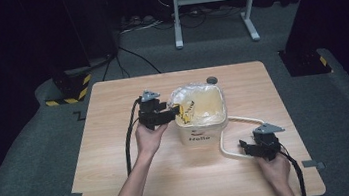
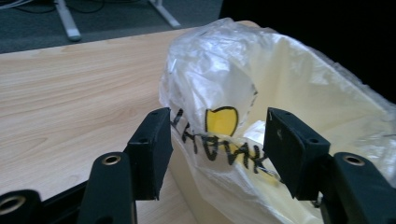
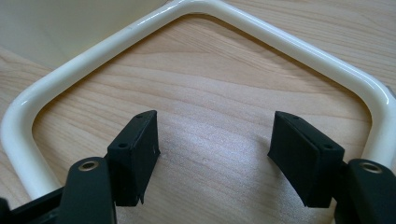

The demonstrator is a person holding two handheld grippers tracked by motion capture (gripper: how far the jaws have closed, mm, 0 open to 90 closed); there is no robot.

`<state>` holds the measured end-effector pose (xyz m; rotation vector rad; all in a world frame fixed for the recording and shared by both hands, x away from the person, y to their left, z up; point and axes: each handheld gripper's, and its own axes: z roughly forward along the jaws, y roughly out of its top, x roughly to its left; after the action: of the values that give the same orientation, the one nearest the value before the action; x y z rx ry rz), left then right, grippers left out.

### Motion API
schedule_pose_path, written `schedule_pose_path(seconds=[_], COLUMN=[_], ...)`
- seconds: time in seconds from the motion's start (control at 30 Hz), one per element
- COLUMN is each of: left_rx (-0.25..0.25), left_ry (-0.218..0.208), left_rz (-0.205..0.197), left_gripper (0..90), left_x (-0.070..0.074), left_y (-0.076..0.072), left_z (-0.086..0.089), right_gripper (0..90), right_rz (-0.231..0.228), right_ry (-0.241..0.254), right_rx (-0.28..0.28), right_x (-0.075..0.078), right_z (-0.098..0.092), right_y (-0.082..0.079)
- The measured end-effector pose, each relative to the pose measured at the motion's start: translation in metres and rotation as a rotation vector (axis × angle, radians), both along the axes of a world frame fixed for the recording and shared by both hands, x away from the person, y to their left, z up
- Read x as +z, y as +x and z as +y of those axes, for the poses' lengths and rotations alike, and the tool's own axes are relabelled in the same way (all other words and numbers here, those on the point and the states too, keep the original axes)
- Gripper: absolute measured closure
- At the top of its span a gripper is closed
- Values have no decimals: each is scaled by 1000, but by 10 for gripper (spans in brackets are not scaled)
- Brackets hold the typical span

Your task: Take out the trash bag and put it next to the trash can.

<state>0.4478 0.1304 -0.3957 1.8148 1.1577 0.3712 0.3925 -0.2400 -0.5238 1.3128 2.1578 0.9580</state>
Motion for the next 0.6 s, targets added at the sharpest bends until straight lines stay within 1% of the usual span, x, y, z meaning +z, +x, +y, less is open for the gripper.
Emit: schedule_pose_path(seconds=[0.13, 0.23, 0.33, 0.43, 0.6], left_rx=[-5, -14, -20, -20, -16], left_ry=[18, 22, 24, 48, 48], left_rz=[-1, -6, -3, -7, 6], left_gripper=[457, 484, 530, 586, 659], left_x=[-3, -3, -3, -3, -4], left_y=[3, 4, 5, 6, 7], left_z=[-3, -4, -6, -8, -8], right_gripper=[327, 327, 327, 327, 327], right_rz=[0, 0, 0, -1, 0], right_ry=[0, 0, 1, 0, 1], right_rx=[0, 0, -1, 6, 5], right_x=[0, 0, 0, 0, 0], right_z=[0, 0, 0, 0, 0], right_y=[0, 0, 0, 0, 0])
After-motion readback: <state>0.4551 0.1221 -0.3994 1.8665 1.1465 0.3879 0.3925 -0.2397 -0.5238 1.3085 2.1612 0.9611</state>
